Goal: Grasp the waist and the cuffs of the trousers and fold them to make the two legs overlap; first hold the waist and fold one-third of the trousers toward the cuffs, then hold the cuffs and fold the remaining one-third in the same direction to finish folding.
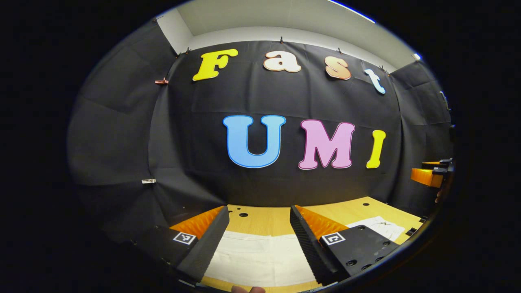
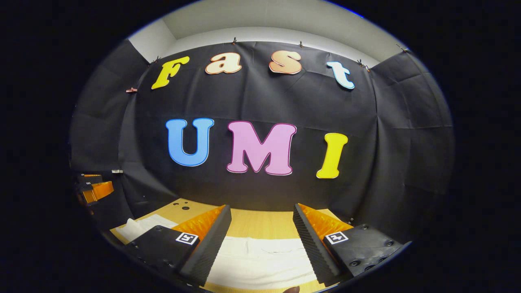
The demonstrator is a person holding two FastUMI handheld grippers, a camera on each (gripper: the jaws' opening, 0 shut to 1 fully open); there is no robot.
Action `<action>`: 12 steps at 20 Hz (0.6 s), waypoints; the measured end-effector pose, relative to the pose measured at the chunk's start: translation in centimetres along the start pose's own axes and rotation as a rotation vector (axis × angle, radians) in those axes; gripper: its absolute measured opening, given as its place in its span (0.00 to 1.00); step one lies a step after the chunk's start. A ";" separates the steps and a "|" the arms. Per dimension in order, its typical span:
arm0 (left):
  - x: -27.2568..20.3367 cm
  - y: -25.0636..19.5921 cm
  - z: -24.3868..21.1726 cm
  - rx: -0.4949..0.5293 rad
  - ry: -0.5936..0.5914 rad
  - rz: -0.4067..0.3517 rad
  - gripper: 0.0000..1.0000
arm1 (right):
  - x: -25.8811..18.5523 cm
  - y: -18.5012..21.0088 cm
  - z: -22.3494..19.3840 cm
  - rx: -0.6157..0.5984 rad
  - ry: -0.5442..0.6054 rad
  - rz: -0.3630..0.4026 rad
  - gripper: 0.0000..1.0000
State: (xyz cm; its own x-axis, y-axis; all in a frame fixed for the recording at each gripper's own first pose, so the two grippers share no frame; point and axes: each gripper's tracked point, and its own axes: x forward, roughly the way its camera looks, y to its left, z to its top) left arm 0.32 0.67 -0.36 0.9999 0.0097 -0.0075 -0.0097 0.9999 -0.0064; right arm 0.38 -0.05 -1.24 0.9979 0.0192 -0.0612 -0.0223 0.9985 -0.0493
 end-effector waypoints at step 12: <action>2.5 0.4 -3.7 0.177 0.053 -0.095 0.96 | 0.6 -4.5 -2.3 -0.150 0.044 -0.049 0.97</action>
State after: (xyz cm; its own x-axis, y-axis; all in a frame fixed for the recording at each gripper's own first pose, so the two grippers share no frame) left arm 2.75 1.02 -4.04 0.9944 -0.0808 -0.0683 0.0912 0.9818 0.1666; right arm 0.95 -4.65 -3.30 0.9945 -0.0350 -0.0988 0.0145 0.9794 -0.2013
